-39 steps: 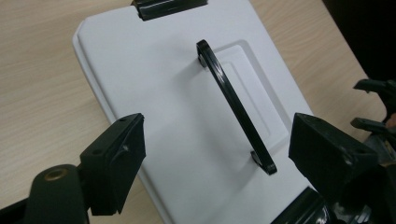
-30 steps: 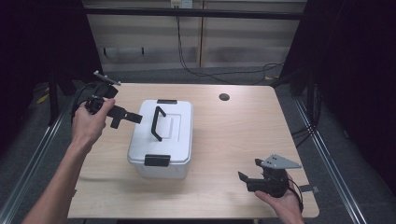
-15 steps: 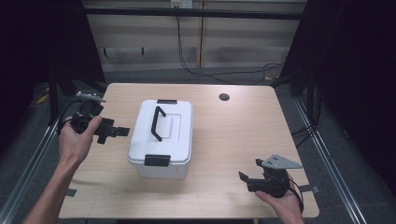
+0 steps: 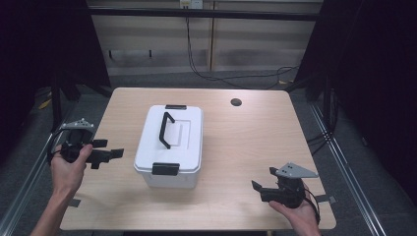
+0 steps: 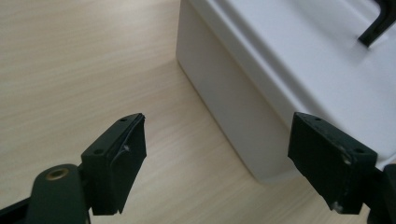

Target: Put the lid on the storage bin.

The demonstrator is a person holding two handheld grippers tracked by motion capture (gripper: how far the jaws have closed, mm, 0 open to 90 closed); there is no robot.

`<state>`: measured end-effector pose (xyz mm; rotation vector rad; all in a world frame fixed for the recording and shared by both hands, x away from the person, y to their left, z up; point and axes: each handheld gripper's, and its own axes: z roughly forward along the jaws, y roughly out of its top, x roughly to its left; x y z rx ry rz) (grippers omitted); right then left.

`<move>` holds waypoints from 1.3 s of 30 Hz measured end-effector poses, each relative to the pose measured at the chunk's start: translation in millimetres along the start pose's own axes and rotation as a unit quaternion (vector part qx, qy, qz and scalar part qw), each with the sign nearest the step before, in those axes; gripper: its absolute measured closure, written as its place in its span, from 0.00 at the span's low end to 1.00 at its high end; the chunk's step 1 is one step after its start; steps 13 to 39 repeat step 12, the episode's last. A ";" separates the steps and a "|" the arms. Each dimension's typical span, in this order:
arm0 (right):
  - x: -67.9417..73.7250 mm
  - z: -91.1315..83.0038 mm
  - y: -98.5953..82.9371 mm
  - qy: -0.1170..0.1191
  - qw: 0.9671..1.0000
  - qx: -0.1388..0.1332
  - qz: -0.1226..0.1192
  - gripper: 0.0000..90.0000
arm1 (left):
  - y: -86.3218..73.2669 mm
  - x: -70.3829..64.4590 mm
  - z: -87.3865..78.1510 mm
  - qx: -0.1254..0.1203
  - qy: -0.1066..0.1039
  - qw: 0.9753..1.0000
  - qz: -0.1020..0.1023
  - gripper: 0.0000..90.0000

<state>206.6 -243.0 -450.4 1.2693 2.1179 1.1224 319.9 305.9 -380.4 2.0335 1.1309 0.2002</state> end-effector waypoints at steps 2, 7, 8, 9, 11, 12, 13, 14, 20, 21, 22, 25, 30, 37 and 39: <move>0.1 0.3 0.2 -0.001 1.000 0.001 0.000 0.22 | -8.8 2.0 -2.0 -0.018 -0.002 1.000 -0.009 0.21; -0.4 0.1 -0.3 -0.002 1.000 -0.004 0.000 0.22 | -34.1 0.2 -0.7 -0.027 -0.001 1.000 0.000 0.21; -0.4 0.1 -0.3 -0.002 1.000 -0.004 0.000 0.22 | -34.1 0.2 -0.7 -0.027 -0.001 1.000 0.000 0.21; -0.4 0.6 -0.4 -0.003 1.000 -0.006 0.000 0.22 | -43.2 1.8 0.9 -0.033 -0.002 0.999 -0.004 0.21; -0.3 1.2 -0.6 -0.006 1.000 -0.009 0.000 0.22 | -47.0 3.0 1.8 -0.033 0.001 0.999 -0.008 0.21; -0.3 1.2 -0.6 -0.006 1.000 -0.009 0.000 0.22 | -50.3 3.6 2.9 -0.035 0.002 0.999 -0.011 0.21; -0.3 1.2 -0.6 -0.006 1.000 -0.009 0.000 0.22 | -50.3 3.6 2.9 -0.035 0.002 0.999 -0.011 0.21; -0.3 1.2 -0.6 -0.006 1.000 -0.009 0.000 0.22 | -50.3 3.6 2.9 -0.035 0.002 0.999 -0.011 0.21; -0.3 1.2 -0.6 -0.006 1.000 -0.009 0.000 0.22 | -50.3 3.6 2.9 -0.035 0.002 0.999 -0.011 0.21; -0.3 1.2 -0.6 -0.006 1.000 -0.009 0.000 0.22 | -50.3 3.6 2.9 -0.035 0.002 0.999 -0.011 0.21; -0.3 1.2 -0.6 -0.006 1.000 -0.009 0.000 0.22 | -50.3 3.6 2.9 -0.035 0.002 0.999 -0.011 0.21; -0.3 1.2 -0.6 -0.006 1.000 -0.009 0.000 0.22 | -50.3 3.6 2.9 -0.035 0.002 0.999 -0.011 0.21; -0.3 1.2 -0.6 -0.006 1.000 -0.009 0.000 0.22 | -50.3 3.6 2.9 -0.035 0.002 0.999 -0.011 0.21; -0.3 1.2 -0.6 -0.006 1.000 -0.009 0.000 0.22 | -50.3 3.6 2.9 -0.035 0.002 0.999 -0.011 0.21; -0.3 1.2 -0.6 -0.006 1.000 -0.009 0.000 0.22 | -50.3 3.6 2.9 -0.035 0.002 0.999 -0.011 0.21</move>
